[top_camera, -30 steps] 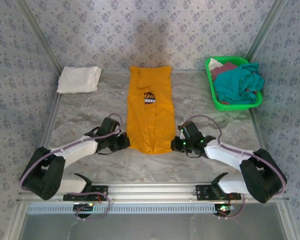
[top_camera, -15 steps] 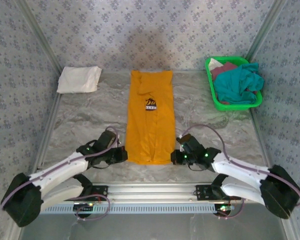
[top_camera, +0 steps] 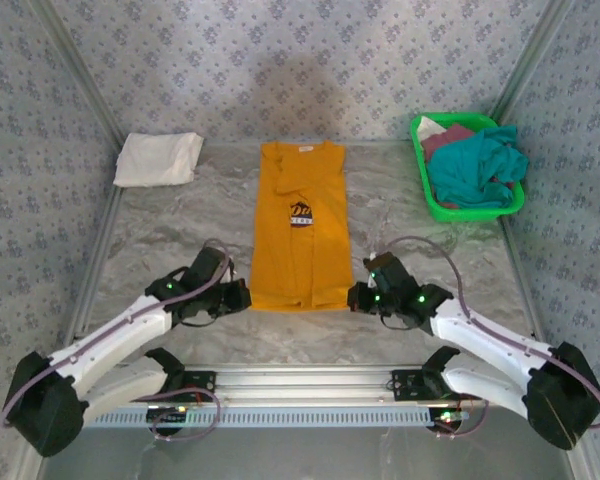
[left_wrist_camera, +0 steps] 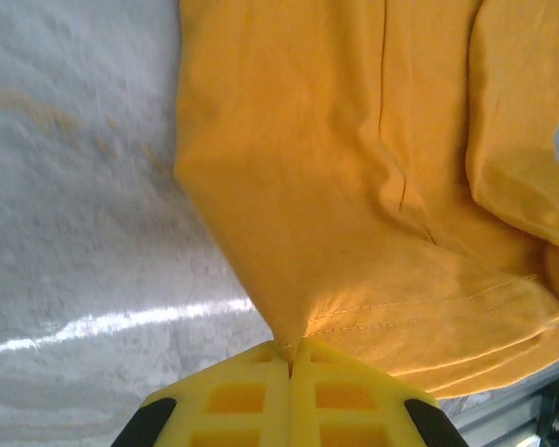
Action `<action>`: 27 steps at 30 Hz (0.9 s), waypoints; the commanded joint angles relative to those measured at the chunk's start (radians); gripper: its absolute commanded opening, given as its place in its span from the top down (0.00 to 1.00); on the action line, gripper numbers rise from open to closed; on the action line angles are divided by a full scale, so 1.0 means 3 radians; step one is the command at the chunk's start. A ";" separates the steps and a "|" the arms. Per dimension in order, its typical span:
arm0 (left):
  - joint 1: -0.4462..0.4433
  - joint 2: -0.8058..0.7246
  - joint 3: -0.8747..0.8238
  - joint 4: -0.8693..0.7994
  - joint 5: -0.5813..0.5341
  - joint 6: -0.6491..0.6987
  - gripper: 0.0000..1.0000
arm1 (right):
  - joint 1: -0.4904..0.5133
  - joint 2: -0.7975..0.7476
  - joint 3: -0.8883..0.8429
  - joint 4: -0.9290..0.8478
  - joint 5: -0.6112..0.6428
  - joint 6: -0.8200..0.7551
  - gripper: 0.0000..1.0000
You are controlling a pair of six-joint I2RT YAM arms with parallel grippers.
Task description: Fold and stack the t-shirts
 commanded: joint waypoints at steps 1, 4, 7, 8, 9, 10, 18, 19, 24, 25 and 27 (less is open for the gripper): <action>0.0222 0.0225 0.0332 0.0222 0.0126 0.0316 1.00 | -0.0175 0.0227 0.0299 0.0069 -0.0050 -0.0361 1.00; 0.0355 0.0584 0.0607 0.0388 0.0247 0.0488 1.00 | -0.0279 0.0575 0.0577 0.0101 -0.0051 -0.0654 1.00; 0.0471 0.0937 0.0906 0.0399 0.0246 0.0659 1.00 | -0.0406 0.0859 0.0813 0.0167 -0.0056 -0.0811 1.00; 0.0525 0.1031 0.0990 0.0426 0.0254 0.0705 1.00 | -0.0462 0.0938 0.0875 0.0215 -0.0071 -0.0850 1.00; 0.0561 0.1118 0.1051 0.0463 0.0273 0.0758 1.00 | -0.0502 0.1026 0.0933 0.0247 -0.0073 -0.0896 1.00; 0.0592 0.1186 0.1106 0.0487 0.0273 0.0816 1.00 | -0.0538 0.1108 0.0996 0.0258 -0.0071 -0.0927 1.00; 0.0865 0.1822 0.1607 0.0525 0.0303 0.1207 1.00 | -0.0848 0.1712 0.1528 0.0401 -0.0214 -0.1138 1.00; 0.0873 0.1869 0.1659 0.0531 0.0303 0.1238 1.00 | -0.0876 0.1782 0.1601 0.0387 -0.0232 -0.1152 1.00; 0.0903 0.2126 0.1915 0.0601 0.0293 0.1383 1.00 | -0.0990 0.2098 0.1836 0.0446 -0.0290 -0.1202 1.00; 0.0908 0.2168 0.1952 0.0609 0.0290 0.1398 1.00 | -0.1003 0.2138 0.1867 0.0462 -0.0299 -0.1205 1.00; 0.0928 0.2278 0.2060 0.0564 0.0310 0.1430 1.00 | -0.1037 0.2217 0.1936 0.0489 -0.0313 -0.1215 1.00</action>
